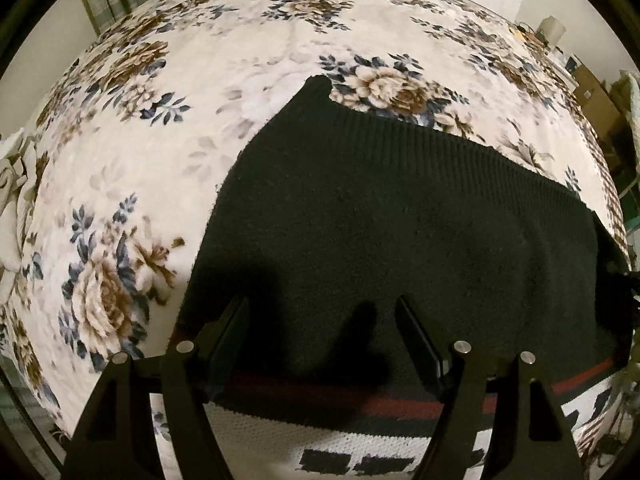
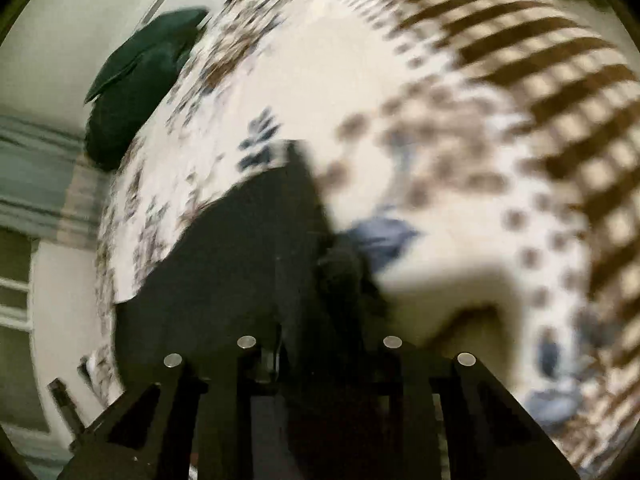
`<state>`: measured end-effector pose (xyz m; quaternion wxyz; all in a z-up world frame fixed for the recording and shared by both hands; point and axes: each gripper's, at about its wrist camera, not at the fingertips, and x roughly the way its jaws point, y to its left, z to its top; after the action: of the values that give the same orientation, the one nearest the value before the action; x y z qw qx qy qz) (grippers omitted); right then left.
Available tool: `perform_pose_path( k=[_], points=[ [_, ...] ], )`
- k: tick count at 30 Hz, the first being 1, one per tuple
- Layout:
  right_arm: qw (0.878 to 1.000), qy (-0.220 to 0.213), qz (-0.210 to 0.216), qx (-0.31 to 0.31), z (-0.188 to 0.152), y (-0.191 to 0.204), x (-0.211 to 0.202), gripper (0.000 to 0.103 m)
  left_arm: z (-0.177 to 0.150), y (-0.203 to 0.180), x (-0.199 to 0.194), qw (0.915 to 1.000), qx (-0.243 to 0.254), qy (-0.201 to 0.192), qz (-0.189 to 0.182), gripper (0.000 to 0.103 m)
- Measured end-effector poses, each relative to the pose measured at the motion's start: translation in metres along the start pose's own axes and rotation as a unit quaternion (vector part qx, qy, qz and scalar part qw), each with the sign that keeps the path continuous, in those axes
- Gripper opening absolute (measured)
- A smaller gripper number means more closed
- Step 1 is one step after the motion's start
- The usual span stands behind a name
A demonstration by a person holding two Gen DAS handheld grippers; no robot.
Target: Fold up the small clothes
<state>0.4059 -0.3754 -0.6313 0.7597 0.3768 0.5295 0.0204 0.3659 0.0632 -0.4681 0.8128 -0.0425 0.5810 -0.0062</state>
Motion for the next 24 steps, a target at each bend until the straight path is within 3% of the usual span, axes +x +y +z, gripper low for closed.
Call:
perform_pose_path(
  k=[1,3,4,5,7,10,11,13,16,20,22,24],
  points=[
    [0.998,0.019,0.052,0.016,0.006,0.001,0.0,0.027,0.001,0.001,0.0,1.0,-0.003,-0.001,-0.004,0.073],
    [0.981,0.047,0.167,0.081,0.009,-0.012,0.0,0.026,0.001,0.002,-0.001,1.0,-0.005,-0.004,-0.007,0.073],
    [0.974,0.044,0.192,0.114,0.008,-0.026,-0.003,0.026,0.001,0.002,-0.001,0.9999,-0.005,-0.004,-0.009,0.073],
    [0.973,0.034,0.185,0.132,0.005,-0.038,-0.009,0.026,0.001,0.003,-0.001,0.9999,-0.005,-0.005,-0.01,0.073],
    [0.982,0.02,0.109,0.155,0.004,-0.067,-0.012,0.026,0.0,0.003,0.0,0.9999,-0.003,-0.003,-0.01,0.073],
    [0.984,0.024,0.075,0.159,-0.007,-0.077,-0.005,0.031,0.0,0.003,-0.004,1.0,-0.001,-0.004,-0.007,0.073],
    [0.986,0.017,0.066,0.153,-0.009,-0.073,-0.009,0.038,-0.001,0.002,-0.008,0.9999,-0.001,-0.005,-0.009,0.073],
    [0.989,-0.003,0.023,0.147,-0.016,-0.06,-0.027,0.068,-0.002,-0.003,-0.018,0.9998,0.002,-0.013,-0.016,0.073],
    [0.99,-0.067,-0.036,0.12,-0.048,-0.038,-0.079,0.094,-0.007,-0.021,-0.035,0.999,0.025,-0.025,-0.026,0.073],
    [0.98,-0.097,-0.049,0.165,-0.111,-0.041,-0.126,0.096,-0.021,-0.053,-0.042,0.9972,0.048,-0.02,-0.055,0.076],
    [0.971,-0.103,-0.038,0.211,-0.155,-0.051,-0.133,0.102,-0.029,-0.069,-0.034,0.9962,0.057,-0.006,-0.065,0.089],
    [0.964,-0.096,0.002,0.25,-0.188,-0.061,-0.121,0.102,-0.034,-0.084,-0.019,0.9955,0.06,0.019,-0.071,0.089]
  ],
)
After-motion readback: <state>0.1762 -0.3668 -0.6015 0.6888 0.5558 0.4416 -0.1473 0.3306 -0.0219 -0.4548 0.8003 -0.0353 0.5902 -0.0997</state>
